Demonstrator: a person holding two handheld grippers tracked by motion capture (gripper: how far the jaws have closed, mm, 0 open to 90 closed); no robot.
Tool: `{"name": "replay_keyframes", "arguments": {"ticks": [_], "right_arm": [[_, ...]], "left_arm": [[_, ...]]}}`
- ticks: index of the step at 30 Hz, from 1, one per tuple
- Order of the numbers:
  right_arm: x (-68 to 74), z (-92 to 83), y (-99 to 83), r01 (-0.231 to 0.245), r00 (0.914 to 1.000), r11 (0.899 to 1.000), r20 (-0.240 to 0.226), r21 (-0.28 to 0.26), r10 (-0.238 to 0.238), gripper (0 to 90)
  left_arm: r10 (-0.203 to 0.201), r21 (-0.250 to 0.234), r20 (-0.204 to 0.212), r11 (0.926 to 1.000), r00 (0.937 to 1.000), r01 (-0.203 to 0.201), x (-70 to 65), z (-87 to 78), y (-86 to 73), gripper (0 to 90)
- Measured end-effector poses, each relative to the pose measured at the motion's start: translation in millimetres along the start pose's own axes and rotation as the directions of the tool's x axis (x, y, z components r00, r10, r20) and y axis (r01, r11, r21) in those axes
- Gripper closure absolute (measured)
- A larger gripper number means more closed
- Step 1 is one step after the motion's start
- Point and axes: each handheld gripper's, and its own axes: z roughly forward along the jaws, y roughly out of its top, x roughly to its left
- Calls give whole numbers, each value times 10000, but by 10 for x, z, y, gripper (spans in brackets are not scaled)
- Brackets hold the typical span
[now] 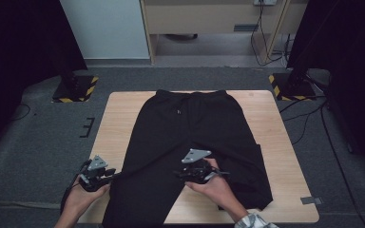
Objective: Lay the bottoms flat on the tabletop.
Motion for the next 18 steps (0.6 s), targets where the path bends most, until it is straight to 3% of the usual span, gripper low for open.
{"name": "replay_keyframes", "arguments": {"ticks": [2, 4, 5, 6, 8, 10, 11, 12, 15, 18], "right_arm": [[-154, -147, -57, -335, 9982, 9994, 491, 88, 331, 285], [-291, -332, -118, -601, 9933, 9982, 987, 32, 595, 221], [-291, -332, -118, -601, 9933, 9982, 987, 32, 595, 221], [-416, -530, -201, -717, 9907, 9974, 1150, -100, 724, 195], [-525, -706, -307, -850, 9857, 9964, 1451, -76, 852, 275], [-621, -848, -441, -893, 9794, 9959, 1828, 120, 856, 350], [-621, -848, -441, -893, 9794, 9959, 1828, 120, 856, 350], [-685, -985, -601, -1038, 9731, 9945, 2083, 145, 985, 425], [-725, -1139, -792, -1193, 9671, 9929, 2260, -16, 1166, 476], [-756, -1228, -967, -1390, 9688, 9903, 2074, 1, 1360, 437]], "left_arm": [[115, -419, -34, 9991, 9999, -117, -72, -1, 101, 415], [404, -740, 84, 9965, 9991, -397, -177, 10, 247, 356], [404, -740, 84, 9965, 9991, -397, -177, 10, 247, 330], [501, -881, 114, 9949, 9987, -489, -237, 30, 324, 307], [601, -982, 531, 9937, 9968, -547, -418, 199, 538, 276], [824, -871, 617, 9932, 9947, -769, -570, 394, 668, 258], [824, -871, 617, 9932, 9947, -769, -570, 394, 668, 253], [827, -911, 695, 9929, 9941, -762, -691, 541, 763, 254], [597, -1121, 1143, 9926, 9917, -468, -882, 754, 921, 256], [956, -911, 1146, 9922, 9888, -853, -1061, 951, 1067, 267]]}}
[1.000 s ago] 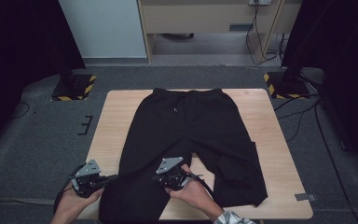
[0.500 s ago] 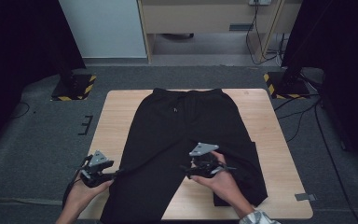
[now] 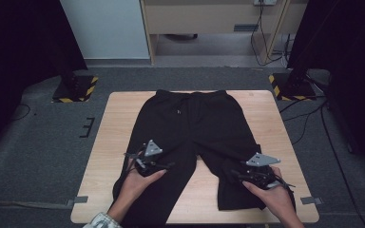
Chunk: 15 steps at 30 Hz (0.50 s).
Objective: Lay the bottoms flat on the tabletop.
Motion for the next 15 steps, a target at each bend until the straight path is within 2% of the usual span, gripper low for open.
{"name": "replay_keyframes", "arguments": {"ticks": [3, 5, 6, 7, 9, 11, 12, 13, 14, 15], "right_arm": [[11, 34, -78, 16, 9987, 10000, -511, 81, -12, 310], [44, 97, -67, 52, 9970, 10000, -767, 28, -50, 258], [44, 97, -67, 52, 9970, 10000, -767, 28, -50, 258], [79, 184, -21, 178, 9967, 9998, -793, -42, -181, 258], [87, 310, 41, 212, 9974, 9997, -688, 156, -201, 261], [62, 450, 89, 47, 9977, 9993, -685, 367, -21, 263], [46, 520, 103, -67, 9982, 9987, -593, 509, 97, 277], [32, 584, 103, -55, 9990, 9977, -435, 673, 84, 327], [20, 631, 96, -58, 9995, 9961, -310, 880, 85, 421], [13, 661, 81, -18, 9998, 9962, -209, 866, 36, 471]], "left_arm": [[220, 93, 118, 9997, 9997, -221, -116, 182, 113, 267], [243, 76, 212, 9997, 9995, -244, -185, 277, 179, 266], [243, 76, 212, 9997, 9995, -244, -185, 277, 179, 266], [245, 51, 287, 9997, 9993, -247, -218, 322, 212, 265], [359, -7, 351, 9994, 9987, -359, -312, 457, 321, 260], [381, -51, 433, 9993, 9983, -379, -372, 553, 394, 257], [381, -73, 479, 9993, 9981, -378, -400, 598, 429, 254], [354, -127, 511, 9993, 9981, -348, -425, 639, 461, 250], [346, -168, 559, 9993, 9978, -337, -445, 679, 490, 250], [341, -172, 584, 9993, 9977, -331, -464, 722, 515, 251]]}}
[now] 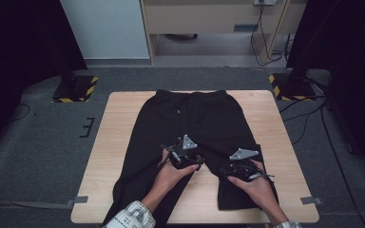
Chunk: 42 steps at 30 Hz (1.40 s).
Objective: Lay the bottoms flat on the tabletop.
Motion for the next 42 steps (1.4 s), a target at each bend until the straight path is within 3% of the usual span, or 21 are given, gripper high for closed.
{"name": "replay_keyframes", "arguments": {"ticks": [1, 2, 3, 5, 8, 10, 12, 14, 15, 19, 22, 24, 26, 28, 30, 32, 36, 39, 42], "right_arm": [[-3, 1, -4, -28, 10000, 9999, 62, -162, 29, 588], [-3, 1, -4, -28, 10000, 9999, 62, -162, 29, 588], [-12, -39, 6, -179, 9998, 9997, 55, -150, 179, 742], [-9, -100, -4, -206, 9998, 9996, -77, -180, 205, 820], [21, -229, -76, -86, 9999, 9999, -62, -76, 86, 852], [35, -286, -115, -78, 10000, 10000, -36, -35, 78, 855], [56, -491, -271, -131, 9999, 9999, -86, 28, 131, 862], [59, -561, -330, -134, 9999, 9999, -81, 78, 135, 862], [60, -708, -449, -50, 10000, 9999, 25, 154, 50, 863], [21, -1005, -647, -298, 9992, 9994, 273, 192, 293, 863], [-19, -1143, -717, -459, 9981, 9987, 420, 230, 449, 861], [-71, -1299, -793, -617, 9976, 9975, 349, 349, 605, 803], [-94, -1367, -803, -808, 9964, 9966, 277, 188, 802, 651], [-120, -1414, -770, -1055, 9942, 9944, 203, -88, 1056, 496], [-147, -1433, -708, -1143, 9928, 9927, 307, -395, 1155, 403], [-168, -1420, -671, -1168, 9924, 9916, 317, -555, 1187, 382], [-230, -1174, -450, -1267, 9915, 9882, 191, -855, 1288, 397], [-244, -921, -327, -1012, 9927, 9928, 598, -645, 1051, 389], [-313, -688, -282, -1203, 9869, 9922, 1042, -313, 1230, 323]], "left_arm": [[68, 42, -1, 10000, 10000, -68, -14, 46, 22, 251], [68, 42, -1, 10000, 10000, -68, -14, 46, 22, 251], [201, 142, -16, 9997, 9998, -200, -38, 139, 56, 255], [515, 270, -274, 9983, 9983, -508, -63, 214, 74, 338], [805, 667, -722, 9949, 9941, -757, -71, 296, 71, 531], [755, 696, -825, 9951, 9937, -698, -61, 307, 65, 666], [452, 612, -750, 9973, 9962, -407, -9, 297, 65, 769], [462, 595, -831, 9974, 9955, -413, 5, 290, 69, 833], [388, 509, -884, 9981, 9953, -344, 42, 270, 74, 847], [256, 386, -1048, 9990, 9942, -217, 123, 205, 72, 871], [141, 391, -992, 9992, 9950, -103, 167, 175, 60, 870], [55, 444, -540, 9990, 9985, -31, 197, 146, 35, 832], [204, 280, -761, 9994, 9969, -184, 174, 122, 21, 754], [239, 231, -691, 9995, 9973, -223, 157, 109, 21, 626], [410, 212, -815, 9990, 9958, -394, 128, 99, 26, 558], [465, 124, -875, 9989, 9951, -456, 117, 94, 33, 484], [352, -145, -885, 9992, 9955, -366, 50, 91, 65, 467], [106, -377, -674, 9992, 9977, -132, 1, 97, 83, 435], [32, -153, -380, 9999, 9993, -38, -45, 158, 78, 366]]}}
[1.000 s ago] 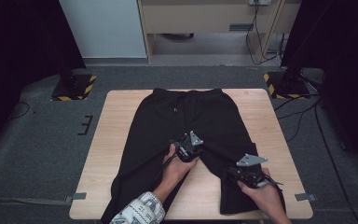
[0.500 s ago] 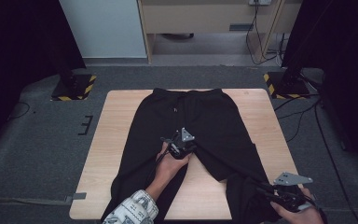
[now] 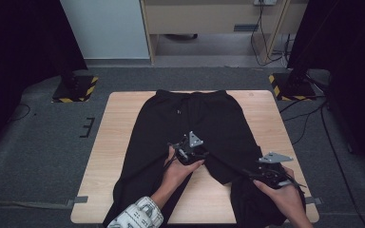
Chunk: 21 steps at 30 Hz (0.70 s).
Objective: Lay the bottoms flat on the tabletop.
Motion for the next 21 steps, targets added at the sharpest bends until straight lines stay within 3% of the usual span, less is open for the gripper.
{"name": "replay_keyframes", "arguments": {"ticks": [4, 7, 15, 21], "right_arm": [[14, 172, -54, 96, 9989, 9978, 450, 663, -126, 198], [42, 199, -119, 187, 9979, 9950, 605, 986, -248, 142], [81, 64, -299, 312, 9983, 9920, 453, 1223, -370, 122], [121, -117, -430, 865, 9941, 9858, 522, 1441, -949, 108]], "left_arm": [[430, 485, -41, 9979, 9991, -427, -91, 83, -41, 298], [410, 562, -67, 9976, 9991, -406, -107, 132, -62, 303], [229, 646, -500, 9977, 9985, -196, -85, 150, -68, 460], [285, 600, -634, 9979, 9976, -247, -45, 138, -74, 654]]}}
